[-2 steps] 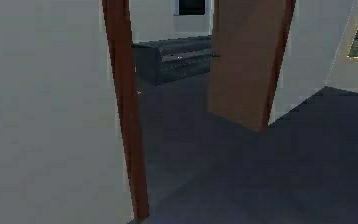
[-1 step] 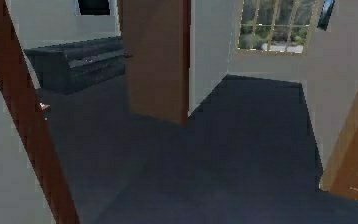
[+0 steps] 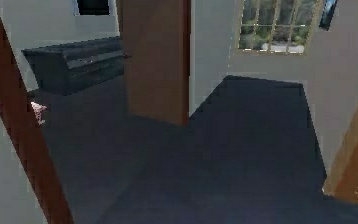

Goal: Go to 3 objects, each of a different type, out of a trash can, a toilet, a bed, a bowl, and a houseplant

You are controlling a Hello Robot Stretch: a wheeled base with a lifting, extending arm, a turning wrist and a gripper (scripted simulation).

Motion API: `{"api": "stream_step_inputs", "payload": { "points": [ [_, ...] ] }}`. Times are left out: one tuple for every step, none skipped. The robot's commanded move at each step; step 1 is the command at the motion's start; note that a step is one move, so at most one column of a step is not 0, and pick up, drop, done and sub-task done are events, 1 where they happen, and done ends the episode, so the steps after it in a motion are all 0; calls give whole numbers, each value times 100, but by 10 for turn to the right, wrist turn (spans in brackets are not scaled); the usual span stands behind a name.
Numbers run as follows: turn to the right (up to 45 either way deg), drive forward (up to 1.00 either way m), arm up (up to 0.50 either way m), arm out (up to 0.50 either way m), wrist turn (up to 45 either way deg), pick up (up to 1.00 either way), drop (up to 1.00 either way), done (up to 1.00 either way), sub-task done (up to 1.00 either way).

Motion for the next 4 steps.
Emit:
{"api": "stream_step_inputs", "payload": {
  "points": [
    [240, 0, 0, 0, 0, 0, 0, 0, 0],
    [0, 75, 0, 0, 0, 0, 0, 0, 0],
    [450, 0, 0, 0, 0, 0, 0, 0, 0],
    [60, 0, 0, 0, 0, 0, 0, 0, 0]
  ]
}}
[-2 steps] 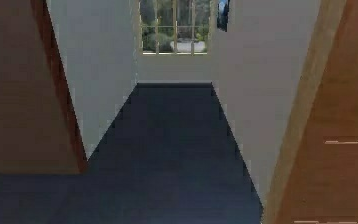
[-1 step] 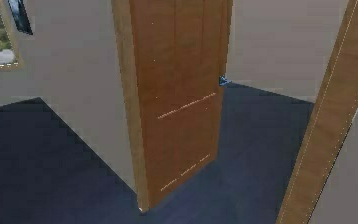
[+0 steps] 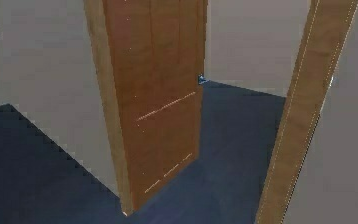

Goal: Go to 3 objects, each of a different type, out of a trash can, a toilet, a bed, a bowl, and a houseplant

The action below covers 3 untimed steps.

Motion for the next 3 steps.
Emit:
{"api": "stream_step_inputs", "payload": {
  "points": [
    [0, 75, 0, 0, 0, 0, 0, 0, 0],
    [360, 0, 0, 0, 0, 0, 0, 0, 0],
    [0, 30, 0, 0, 0, 0, 0, 0, 0]
  ]
}}
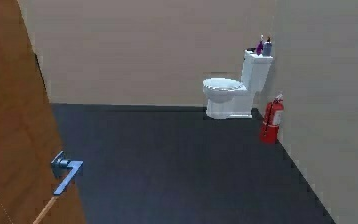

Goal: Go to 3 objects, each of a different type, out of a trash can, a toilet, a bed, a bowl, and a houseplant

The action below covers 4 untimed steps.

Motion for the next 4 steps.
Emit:
{"api": "stream_step_inputs", "payload": {
  "points": [
    [60, 0, 0, 0, 0, 0, 0, 0, 0],
    [0, 100, 0, 0, 0, 0, 0, 0, 0],
    [30, 0, 0, 0, 0, 0, 0, 0, 0],
    [0, 95, 0, 0, 0, 0, 0, 0, 0]
  ]
}}
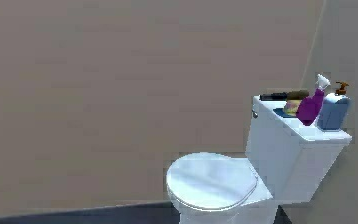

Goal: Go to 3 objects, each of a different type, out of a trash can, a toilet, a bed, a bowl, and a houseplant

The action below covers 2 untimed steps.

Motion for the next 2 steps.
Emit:
{"api": "stream_step_inputs", "payload": {
  "points": [
    [90, 0, 0, 0, 0, 0, 0, 0, 0],
    [0, 0, 0, 0, 0, 0, 0, 100, 0]
  ]
}}
